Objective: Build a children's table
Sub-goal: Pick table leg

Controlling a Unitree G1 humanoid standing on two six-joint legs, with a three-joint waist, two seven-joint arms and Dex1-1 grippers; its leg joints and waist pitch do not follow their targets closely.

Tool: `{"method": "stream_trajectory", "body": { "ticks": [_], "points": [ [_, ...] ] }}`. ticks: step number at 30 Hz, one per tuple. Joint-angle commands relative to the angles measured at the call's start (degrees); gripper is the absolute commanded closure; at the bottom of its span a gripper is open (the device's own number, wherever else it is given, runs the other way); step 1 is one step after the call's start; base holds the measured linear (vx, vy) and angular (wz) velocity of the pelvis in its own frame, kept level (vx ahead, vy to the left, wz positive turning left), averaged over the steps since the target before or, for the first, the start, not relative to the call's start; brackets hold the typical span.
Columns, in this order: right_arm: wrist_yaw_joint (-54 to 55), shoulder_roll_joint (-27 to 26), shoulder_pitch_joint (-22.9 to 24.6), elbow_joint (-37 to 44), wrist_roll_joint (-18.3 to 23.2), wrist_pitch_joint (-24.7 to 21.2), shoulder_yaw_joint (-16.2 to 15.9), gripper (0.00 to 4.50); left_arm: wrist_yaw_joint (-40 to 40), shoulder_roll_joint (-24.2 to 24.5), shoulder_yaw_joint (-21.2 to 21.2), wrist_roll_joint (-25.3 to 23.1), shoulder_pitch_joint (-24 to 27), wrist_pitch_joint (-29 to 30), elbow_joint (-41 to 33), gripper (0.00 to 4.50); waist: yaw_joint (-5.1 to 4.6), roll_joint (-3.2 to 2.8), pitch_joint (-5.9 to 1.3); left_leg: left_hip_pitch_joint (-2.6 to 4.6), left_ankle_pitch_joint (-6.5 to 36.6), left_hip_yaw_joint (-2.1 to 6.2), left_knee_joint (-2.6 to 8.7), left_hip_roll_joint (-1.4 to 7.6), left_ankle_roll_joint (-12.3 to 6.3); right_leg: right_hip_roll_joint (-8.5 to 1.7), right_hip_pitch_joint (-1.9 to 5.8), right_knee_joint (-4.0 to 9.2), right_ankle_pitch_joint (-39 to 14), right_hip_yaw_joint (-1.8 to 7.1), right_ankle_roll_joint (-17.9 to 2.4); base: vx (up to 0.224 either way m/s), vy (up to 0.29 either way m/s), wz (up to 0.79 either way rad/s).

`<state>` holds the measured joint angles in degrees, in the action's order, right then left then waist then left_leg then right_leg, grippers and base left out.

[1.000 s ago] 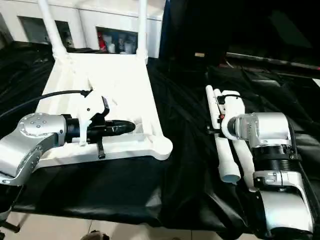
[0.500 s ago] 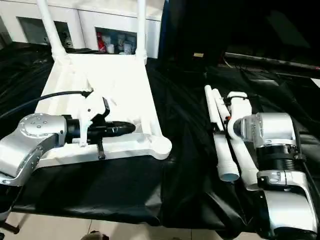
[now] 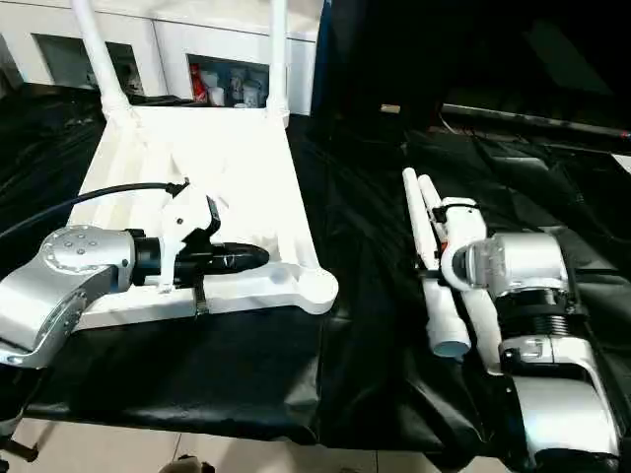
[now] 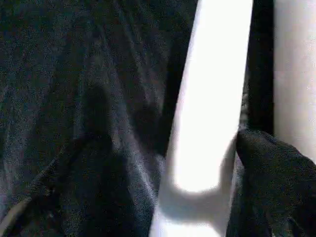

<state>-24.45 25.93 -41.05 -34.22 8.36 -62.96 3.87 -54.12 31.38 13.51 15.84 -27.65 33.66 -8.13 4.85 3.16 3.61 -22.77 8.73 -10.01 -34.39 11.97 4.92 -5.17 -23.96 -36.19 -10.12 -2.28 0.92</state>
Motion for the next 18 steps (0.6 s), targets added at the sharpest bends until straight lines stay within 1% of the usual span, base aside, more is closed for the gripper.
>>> {"method": "stream_trajectory", "body": {
  "ticks": [1, 3, 4, 6, 7, 9, 10, 13, 16, 18],
  "points": [
    [-0.52, 0.13, 0.32, -0.51, -0.06, 0.26, -0.48, 0.03, 0.28, 0.34, 0.76, -0.48, -0.06, 0.44, -1.49, 4.50, -0.23, 0.06, -4.53, 1.45, 10.97, -0.73, 3.69, 0.20, 3.63, -1.39, 2.83, 3.95, -11.22, 1.40, -9.50, 0.000, 0.000, 0.00],
    [-0.54, -0.01, 0.30, -1.17, -0.13, 0.53, -0.83, 0.03, 0.35, 0.29, 0.79, -0.57, -0.04, 0.47, -1.40, 4.50, -0.23, 0.01, -4.57, 1.48, 10.69, -0.73, 3.69, 0.21, 3.50, -1.36, 2.81, 3.89, -10.86, 1.37, -9.61, 0.000, 0.000, 0.00],
    [-0.62, -0.09, 0.29, -1.79, -0.33, 0.81, -1.04, 0.03, 0.40, 0.27, 0.78, -0.56, -0.06, 0.54, -1.40, 4.50, -0.25, 0.30, -4.52, 1.42, 10.72, -0.77, 3.69, 0.21, 3.42, -1.36, 2.82, 3.95, -11.02, 1.37, -9.63, 0.000, 0.000, 0.00],
    [-0.77, -0.09, 0.45, -2.10, -0.45, 0.99, -1.23, 0.03, 0.43, 0.26, 0.74, -0.50, 0.04, 0.61, -1.50, 4.50, -0.19, 0.04, -4.47, 1.51, 11.11, -0.73, 3.71, 0.26, 3.49, -1.43, 2.70, 3.96, -11.89, 1.37, -9.54, 0.000, 0.000, 0.00],
    [-0.90, -0.09, 0.67, -2.26, -0.49, 1.11, -1.33, 0.03, 0.49, 0.34, 0.76, -0.58, 0.17, 0.61, -1.65, 4.50, -0.24, 0.14, -4.47, 1.50, 11.40, -0.73, 3.71, 0.24, 3.60, -1.41, 2.72, 4.03, -12.30, 1.36, -9.45, 0.000, 0.000, 0.00],
    [-1.04, -0.10, 1.05, -2.41, -0.43, 1.33, -1.47, 0.03, 0.48, 0.52, 0.75, -0.63, 0.41, 0.65, -1.94, 4.50, -0.21, 0.13, -4.49, 1.47, 11.28, -0.68, 3.73, 0.28, 3.59, -1.43, 2.77, 3.96, -12.22, 1.36, -9.31, 0.000, 0.000, 0.00],
    [-1.05, -0.17, 1.22, -2.34, -0.32, 1.26, -1.41, 0.32, 0.42, 0.62, 0.73, -0.62, 0.51, 0.64, -2.08, 4.50, -0.20, 0.13, -4.51, 1.48, 11.10, -0.70, 3.70, 0.28, 3.55, -1.44, 2.77, 3.96, -11.96, 1.38, -9.34, 0.000, 0.000, 0.00],
    [-0.89, -0.27, 1.54, -2.07, -0.17, 1.32, -1.19, 0.45, 0.28, 0.77, 0.80, -0.68, 0.60, 0.52, -2.26, 4.50, -0.20, 0.21, -4.48, 1.46, 10.79, -0.75, 3.68, 0.24, 3.40, -1.38, 2.75, 3.96, -11.82, 1.37, -9.33, 0.000, 0.000, 0.00],
    [-0.92, -0.26, 1.61, -2.34, 0.00, 1.64, -1.06, 0.83, 0.17, 0.70, 0.90, -0.70, 0.26, 0.45, -2.02, 4.50, -0.18, 0.21, -4.47, 1.49, 11.10, -0.77, 3.66, 0.24, 3.40, -1.43, 2.72, 4.05, -12.54, 1.39, -9.17, 0.000, 0.000, 0.00],
    [-0.55, -0.44, 1.58, -2.68, 0.23, 1.69, -0.60, 0.87, -0.08, 0.73, 0.84, -0.50, 0.03, 0.52, -1.85, 4.50, -0.21, 0.21, -4.49, 1.45, 10.92, -0.73, 3.67, 0.24, 3.43, -1.40, 2.74, 3.96, -12.35, 1.36, -9.17, 0.000, 0.000, 0.00]
  ]
}}
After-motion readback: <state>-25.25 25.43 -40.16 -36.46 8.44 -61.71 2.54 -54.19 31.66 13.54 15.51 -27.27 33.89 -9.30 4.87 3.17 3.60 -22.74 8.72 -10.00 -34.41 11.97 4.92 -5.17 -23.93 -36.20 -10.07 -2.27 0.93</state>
